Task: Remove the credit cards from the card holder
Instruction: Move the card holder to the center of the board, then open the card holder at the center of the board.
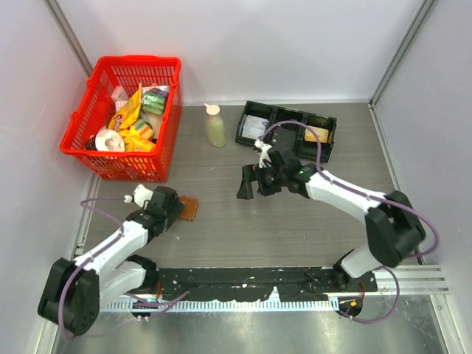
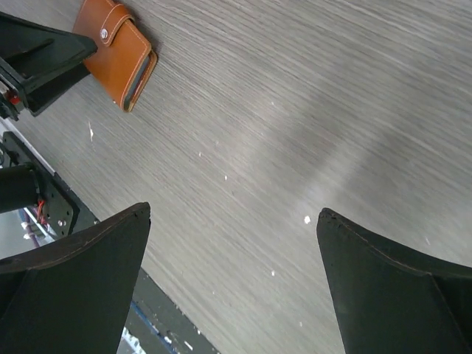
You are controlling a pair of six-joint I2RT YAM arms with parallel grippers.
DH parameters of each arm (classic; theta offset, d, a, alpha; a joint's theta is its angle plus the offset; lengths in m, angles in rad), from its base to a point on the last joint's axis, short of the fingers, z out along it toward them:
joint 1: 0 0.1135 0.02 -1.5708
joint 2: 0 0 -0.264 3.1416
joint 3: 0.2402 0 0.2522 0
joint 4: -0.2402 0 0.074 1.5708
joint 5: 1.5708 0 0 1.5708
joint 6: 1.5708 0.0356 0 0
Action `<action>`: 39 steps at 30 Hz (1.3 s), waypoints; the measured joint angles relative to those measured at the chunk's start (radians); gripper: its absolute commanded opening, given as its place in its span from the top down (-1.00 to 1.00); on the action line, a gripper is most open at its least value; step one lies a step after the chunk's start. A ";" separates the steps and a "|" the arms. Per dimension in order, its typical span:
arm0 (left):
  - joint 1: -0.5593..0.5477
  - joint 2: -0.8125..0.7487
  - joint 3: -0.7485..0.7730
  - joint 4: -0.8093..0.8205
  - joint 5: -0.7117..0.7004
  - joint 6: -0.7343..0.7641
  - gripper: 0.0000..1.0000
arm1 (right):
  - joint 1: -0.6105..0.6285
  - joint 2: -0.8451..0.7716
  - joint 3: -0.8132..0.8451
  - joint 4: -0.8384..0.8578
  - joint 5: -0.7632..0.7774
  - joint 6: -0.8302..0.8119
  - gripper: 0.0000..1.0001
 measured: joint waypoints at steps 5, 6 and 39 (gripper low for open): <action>0.000 0.179 0.094 0.030 -0.013 0.089 0.06 | 0.043 0.160 0.095 0.031 0.001 -0.023 -1.00; -0.004 0.223 0.121 0.042 -0.006 0.119 0.08 | 0.047 0.174 0.105 0.039 0.006 -0.027 -1.00; -0.298 0.354 0.193 0.220 0.175 0.067 -0.25 | 0.225 0.286 0.248 -0.098 0.335 -0.002 0.06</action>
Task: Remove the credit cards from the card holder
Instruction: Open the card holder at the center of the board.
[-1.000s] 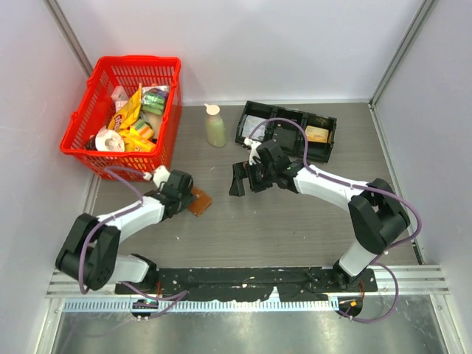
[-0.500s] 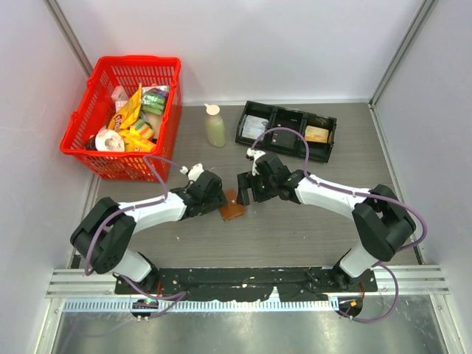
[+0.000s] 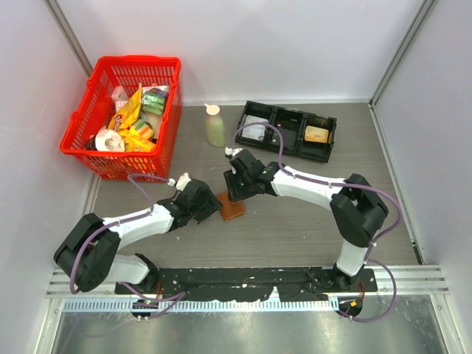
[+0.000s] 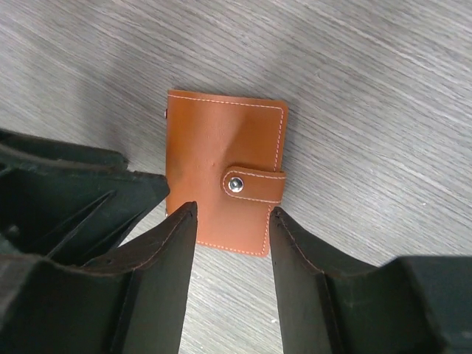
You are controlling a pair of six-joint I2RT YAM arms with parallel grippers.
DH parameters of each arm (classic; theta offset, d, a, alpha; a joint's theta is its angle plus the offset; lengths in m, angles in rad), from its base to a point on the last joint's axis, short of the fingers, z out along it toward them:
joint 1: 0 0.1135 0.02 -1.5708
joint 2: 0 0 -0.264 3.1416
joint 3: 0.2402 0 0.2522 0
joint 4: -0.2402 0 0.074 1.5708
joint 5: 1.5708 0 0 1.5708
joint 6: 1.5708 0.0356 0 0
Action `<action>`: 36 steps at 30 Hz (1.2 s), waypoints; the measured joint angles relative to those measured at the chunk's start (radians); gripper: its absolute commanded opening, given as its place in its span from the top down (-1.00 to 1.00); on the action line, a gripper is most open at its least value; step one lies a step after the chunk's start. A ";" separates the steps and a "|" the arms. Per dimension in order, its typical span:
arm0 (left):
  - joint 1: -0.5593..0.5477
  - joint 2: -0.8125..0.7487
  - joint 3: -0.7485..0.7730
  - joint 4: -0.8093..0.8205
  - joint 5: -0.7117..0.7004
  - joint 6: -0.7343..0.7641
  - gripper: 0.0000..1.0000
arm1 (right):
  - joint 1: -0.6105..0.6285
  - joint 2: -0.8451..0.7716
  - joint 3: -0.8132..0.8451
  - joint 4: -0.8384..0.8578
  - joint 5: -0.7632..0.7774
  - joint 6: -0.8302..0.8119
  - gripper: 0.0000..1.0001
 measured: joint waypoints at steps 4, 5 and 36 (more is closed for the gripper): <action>0.022 -0.025 -0.027 0.014 0.022 -0.009 -0.22 | 0.021 0.076 0.061 -0.047 0.025 0.000 0.11; 0.027 -0.029 -0.034 0.022 0.028 -0.011 -0.22 | 0.026 0.095 0.074 -0.062 0.032 0.000 0.11; 0.047 0.110 -0.076 0.340 0.116 -0.071 0.21 | 0.080 0.257 0.261 -0.224 0.189 -0.027 0.98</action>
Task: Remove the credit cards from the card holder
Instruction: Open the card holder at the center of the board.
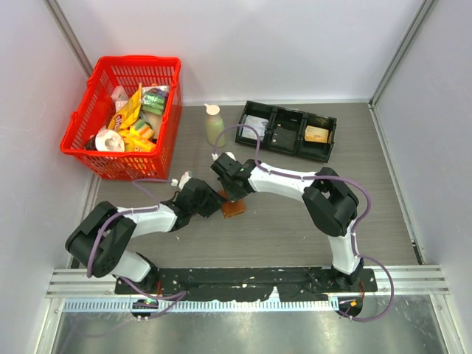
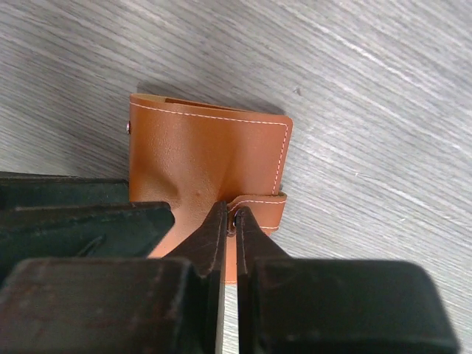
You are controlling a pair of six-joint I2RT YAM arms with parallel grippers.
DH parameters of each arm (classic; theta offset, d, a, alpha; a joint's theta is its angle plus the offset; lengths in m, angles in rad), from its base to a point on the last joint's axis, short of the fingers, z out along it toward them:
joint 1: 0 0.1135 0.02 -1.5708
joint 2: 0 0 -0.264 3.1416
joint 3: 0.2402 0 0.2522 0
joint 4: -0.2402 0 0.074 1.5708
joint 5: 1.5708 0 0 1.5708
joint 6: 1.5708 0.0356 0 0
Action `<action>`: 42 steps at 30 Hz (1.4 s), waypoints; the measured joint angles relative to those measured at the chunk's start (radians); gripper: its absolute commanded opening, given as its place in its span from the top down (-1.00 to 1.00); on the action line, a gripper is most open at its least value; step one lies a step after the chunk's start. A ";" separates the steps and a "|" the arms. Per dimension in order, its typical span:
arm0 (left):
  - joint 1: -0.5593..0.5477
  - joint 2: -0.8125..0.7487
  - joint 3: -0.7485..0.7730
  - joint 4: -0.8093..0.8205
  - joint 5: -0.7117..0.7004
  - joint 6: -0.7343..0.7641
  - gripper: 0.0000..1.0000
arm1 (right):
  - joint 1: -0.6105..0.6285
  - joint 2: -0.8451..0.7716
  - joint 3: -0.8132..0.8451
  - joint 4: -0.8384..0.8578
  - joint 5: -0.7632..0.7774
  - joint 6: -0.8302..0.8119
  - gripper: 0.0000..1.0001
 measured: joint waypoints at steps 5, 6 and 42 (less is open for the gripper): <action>0.006 0.040 0.003 0.028 -0.003 -0.011 0.62 | -0.009 -0.001 0.004 -0.005 0.018 -0.011 0.98; 0.006 0.043 0.004 0.031 -0.004 -0.013 0.76 | -0.010 -0.001 0.004 -0.005 0.019 -0.011 0.98; -0.222 0.095 0.455 -0.703 -0.300 0.322 -0.82 | -0.412 -0.424 -0.837 0.684 -0.576 0.288 0.98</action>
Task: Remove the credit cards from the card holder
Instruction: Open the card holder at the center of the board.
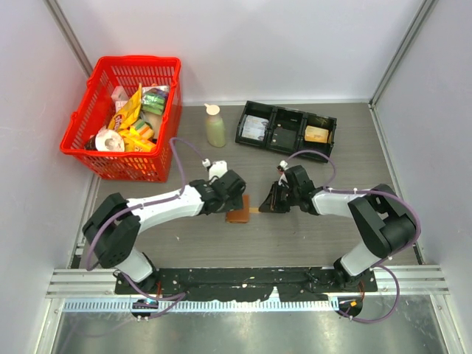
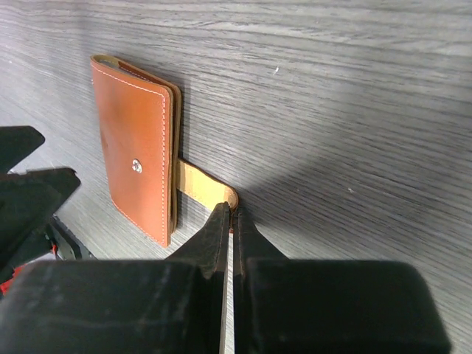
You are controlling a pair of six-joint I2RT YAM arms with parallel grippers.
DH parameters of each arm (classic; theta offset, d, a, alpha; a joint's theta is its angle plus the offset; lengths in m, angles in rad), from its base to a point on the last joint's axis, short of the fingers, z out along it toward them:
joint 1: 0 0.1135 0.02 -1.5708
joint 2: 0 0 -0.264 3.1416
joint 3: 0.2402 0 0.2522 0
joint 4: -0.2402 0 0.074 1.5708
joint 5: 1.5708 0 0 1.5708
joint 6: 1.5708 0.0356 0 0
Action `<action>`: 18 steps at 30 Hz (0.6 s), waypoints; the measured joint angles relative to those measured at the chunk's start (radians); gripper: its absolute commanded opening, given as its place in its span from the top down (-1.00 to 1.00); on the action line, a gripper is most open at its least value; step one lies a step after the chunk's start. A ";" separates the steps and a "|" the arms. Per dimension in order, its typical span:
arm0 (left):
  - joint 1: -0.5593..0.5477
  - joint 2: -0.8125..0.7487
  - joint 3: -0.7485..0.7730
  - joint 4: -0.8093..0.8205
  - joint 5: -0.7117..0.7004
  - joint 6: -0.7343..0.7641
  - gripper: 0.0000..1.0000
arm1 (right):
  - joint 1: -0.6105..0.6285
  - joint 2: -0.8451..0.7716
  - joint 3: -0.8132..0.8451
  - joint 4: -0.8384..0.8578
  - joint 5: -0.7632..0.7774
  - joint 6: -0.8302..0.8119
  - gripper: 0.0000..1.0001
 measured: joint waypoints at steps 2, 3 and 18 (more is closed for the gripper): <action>-0.048 0.033 0.055 -0.050 -0.045 0.013 -0.82 | 0.000 0.000 -0.024 0.048 -0.010 0.018 0.98; -0.072 0.054 0.083 -0.075 -0.068 0.018 -0.82 | 0.000 0.000 -0.031 0.064 -0.012 0.023 0.98; -0.227 0.292 0.337 -0.274 -0.215 0.053 -0.69 | -0.006 0.000 -0.094 0.192 -0.031 0.047 0.98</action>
